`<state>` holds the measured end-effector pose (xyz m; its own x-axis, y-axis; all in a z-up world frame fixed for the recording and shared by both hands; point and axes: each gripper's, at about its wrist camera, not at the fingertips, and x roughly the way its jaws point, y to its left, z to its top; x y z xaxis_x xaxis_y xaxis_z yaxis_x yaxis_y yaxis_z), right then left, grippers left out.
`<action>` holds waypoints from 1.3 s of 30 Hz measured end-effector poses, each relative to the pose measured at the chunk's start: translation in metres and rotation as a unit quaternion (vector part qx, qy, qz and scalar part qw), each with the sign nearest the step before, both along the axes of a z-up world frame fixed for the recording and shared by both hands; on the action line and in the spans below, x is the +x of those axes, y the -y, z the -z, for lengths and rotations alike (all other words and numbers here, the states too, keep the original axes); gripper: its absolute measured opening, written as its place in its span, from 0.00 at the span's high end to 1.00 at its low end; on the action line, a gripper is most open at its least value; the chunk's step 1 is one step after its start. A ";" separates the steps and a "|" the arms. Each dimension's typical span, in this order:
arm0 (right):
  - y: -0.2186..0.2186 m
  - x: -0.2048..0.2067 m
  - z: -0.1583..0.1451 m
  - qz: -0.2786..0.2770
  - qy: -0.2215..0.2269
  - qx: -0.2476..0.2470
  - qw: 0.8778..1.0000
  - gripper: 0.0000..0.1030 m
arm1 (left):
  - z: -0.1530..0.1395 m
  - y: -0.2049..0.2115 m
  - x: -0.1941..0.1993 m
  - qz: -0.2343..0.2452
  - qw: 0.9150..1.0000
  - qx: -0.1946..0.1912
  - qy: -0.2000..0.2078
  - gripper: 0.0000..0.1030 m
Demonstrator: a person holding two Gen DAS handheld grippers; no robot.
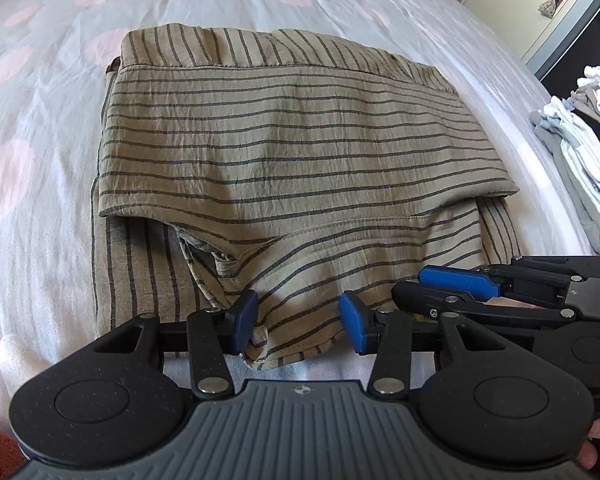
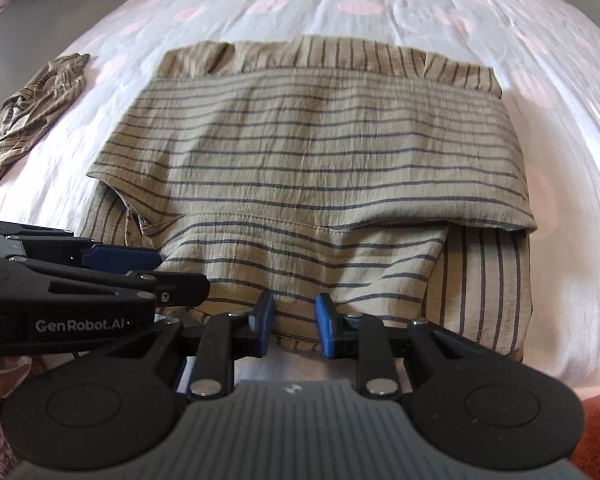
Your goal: Fold clothes
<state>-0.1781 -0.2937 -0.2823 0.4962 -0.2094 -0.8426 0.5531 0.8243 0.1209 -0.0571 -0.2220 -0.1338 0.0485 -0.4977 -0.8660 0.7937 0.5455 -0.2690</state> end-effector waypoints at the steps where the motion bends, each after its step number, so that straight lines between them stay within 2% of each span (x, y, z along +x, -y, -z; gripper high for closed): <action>1: -0.002 -0.003 -0.002 -0.002 0.014 -0.007 1.000 0.77 | -0.001 -0.002 0.001 -0.003 1.000 -0.008 -0.003 0.59; 3: -0.005 -0.009 -0.007 -0.004 0.044 -0.022 0.999 0.76 | -0.003 -0.005 0.003 -0.008 1.000 -0.022 -0.007 0.59; 4: -0.005 -0.012 -0.008 -0.005 0.057 -0.025 0.998 0.73 | -0.005 -0.007 0.004 -0.011 1.000 -0.027 -0.008 0.60; 5: -0.005 -0.014 -0.010 -0.003 0.066 -0.025 0.998 0.66 | -0.006 -0.008 0.005 -0.014 0.999 -0.032 -0.008 0.61; 10: 0.000 -0.018 -0.014 0.010 0.099 -0.016 0.995 0.55 | -0.012 -0.011 0.008 -0.023 0.998 -0.063 -0.011 0.61; 12: 0.002 -0.021 -0.017 0.018 0.109 -0.015 0.994 0.48 | -0.016 -0.013 0.011 -0.030 0.996 -0.079 -0.013 0.61; 14: 0.004 -0.026 -0.022 0.023 0.128 -0.011 0.991 0.31 | -0.020 -0.015 0.013 -0.037 0.994 -0.098 -0.013 0.56; 16: 0.006 -0.033 -0.031 0.024 0.154 -0.014 0.988 0.19 | -0.026 -0.016 0.014 -0.038 0.992 -0.118 -0.009 0.52; 19: 0.002 -0.034 -0.043 0.044 0.164 -0.056 0.984 0.11 | -0.034 -0.013 0.012 -0.037 0.991 -0.130 0.018 0.51; 20: 0.001 -0.033 -0.046 0.053 0.163 -0.074 0.982 0.08 | -0.037 -0.012 0.012 -0.037 0.990 -0.131 0.029 0.47; 22: 0.001 -0.034 -0.052 0.064 0.170 -0.100 0.978 0.05 | -0.043 -0.011 0.012 -0.040 0.989 -0.133 0.050 0.45; 26: 0.014 -0.034 -0.061 0.053 0.173 -0.103 0.978 0.02 | -0.053 -0.013 0.020 -0.043 0.986 -0.138 0.082 0.41; 29: 0.031 -0.036 -0.069 0.044 0.175 -0.106 0.978 0.02 | -0.058 -0.017 0.030 -0.032 0.983 -0.166 0.074 0.38; 33: 0.063 -0.037 -0.076 0.050 0.174 -0.077 0.980 0.02 | -0.053 -0.020 0.054 -0.058 0.984 -0.160 0.059 0.31; 39: 0.108 -0.042 -0.067 0.116 0.149 -0.069 0.980 0.02 | -0.046 -0.026 0.092 -0.101 0.983 -0.146 0.034 0.31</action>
<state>-0.2206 -0.4022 -0.2153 0.6416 -0.4467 -0.6235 0.6845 0.7003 0.2026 0.0344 -0.1962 -0.0881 0.2258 -0.6985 -0.6790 0.6982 0.6021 -0.3873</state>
